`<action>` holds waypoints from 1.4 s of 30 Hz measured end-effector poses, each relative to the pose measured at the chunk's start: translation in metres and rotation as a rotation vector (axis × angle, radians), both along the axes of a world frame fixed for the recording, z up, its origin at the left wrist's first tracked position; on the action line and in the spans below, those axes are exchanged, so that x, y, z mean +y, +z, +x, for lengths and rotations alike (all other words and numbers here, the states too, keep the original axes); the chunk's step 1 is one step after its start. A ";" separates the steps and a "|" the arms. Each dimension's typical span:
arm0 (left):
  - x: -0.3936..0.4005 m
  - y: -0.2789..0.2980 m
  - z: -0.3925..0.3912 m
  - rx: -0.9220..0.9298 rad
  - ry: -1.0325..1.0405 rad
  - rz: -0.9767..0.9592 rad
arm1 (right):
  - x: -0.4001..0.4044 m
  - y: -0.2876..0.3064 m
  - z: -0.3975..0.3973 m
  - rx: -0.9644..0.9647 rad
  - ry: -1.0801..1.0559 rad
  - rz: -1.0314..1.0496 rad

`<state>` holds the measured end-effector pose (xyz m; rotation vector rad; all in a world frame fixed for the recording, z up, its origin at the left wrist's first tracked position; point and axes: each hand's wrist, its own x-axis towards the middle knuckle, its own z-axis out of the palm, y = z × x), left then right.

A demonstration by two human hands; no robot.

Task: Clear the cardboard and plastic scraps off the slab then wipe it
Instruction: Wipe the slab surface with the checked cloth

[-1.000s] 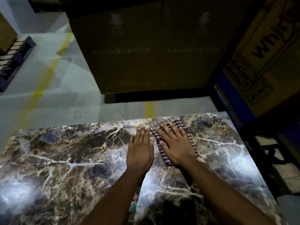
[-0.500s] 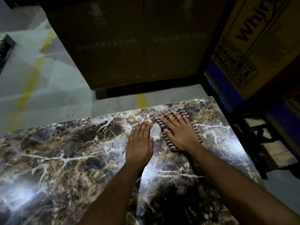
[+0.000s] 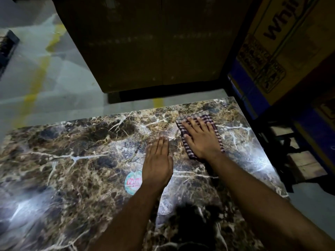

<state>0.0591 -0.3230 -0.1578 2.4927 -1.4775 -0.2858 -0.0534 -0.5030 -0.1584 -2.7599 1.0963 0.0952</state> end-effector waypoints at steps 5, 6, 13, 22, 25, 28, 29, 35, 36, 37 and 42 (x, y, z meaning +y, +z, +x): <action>0.016 -0.003 -0.014 0.001 -0.010 0.009 | 0.058 0.002 0.000 -0.013 0.108 0.001; 0.021 -0.003 -0.017 0.009 -0.009 0.011 | 0.069 0.001 -0.015 -0.001 0.130 0.003; 0.065 -0.002 -0.044 0.022 -0.037 -0.012 | 0.074 0.006 -0.056 0.014 -0.072 -0.001; 0.108 -0.008 -0.084 0.017 -0.049 -0.020 | 0.148 0.003 -0.126 0.054 -0.030 0.018; 0.126 -0.007 -0.103 0.009 -0.052 -0.018 | 0.139 0.005 -0.117 0.028 -0.127 0.004; 0.138 -0.007 -0.121 0.005 -0.048 -0.020 | 0.172 0.008 -0.102 0.023 -0.033 0.012; 0.142 -0.007 -0.126 0.000 -0.052 -0.018 | 0.188 0.008 -0.109 0.033 0.020 0.011; 0.169 -0.005 -0.145 0.031 -0.092 -0.006 | 0.197 0.005 -0.195 0.068 -0.053 0.000; 0.173 -0.005 -0.147 0.036 -0.095 -0.004 | 0.190 0.004 -0.191 0.058 -0.089 -0.007; 0.176 -0.005 -0.150 0.039 -0.093 0.001 | 0.190 0.003 -0.183 0.041 -0.122 -0.010; 0.190 -0.006 -0.168 0.014 -0.069 -0.004 | 0.250 0.002 -0.177 0.016 0.004 -0.023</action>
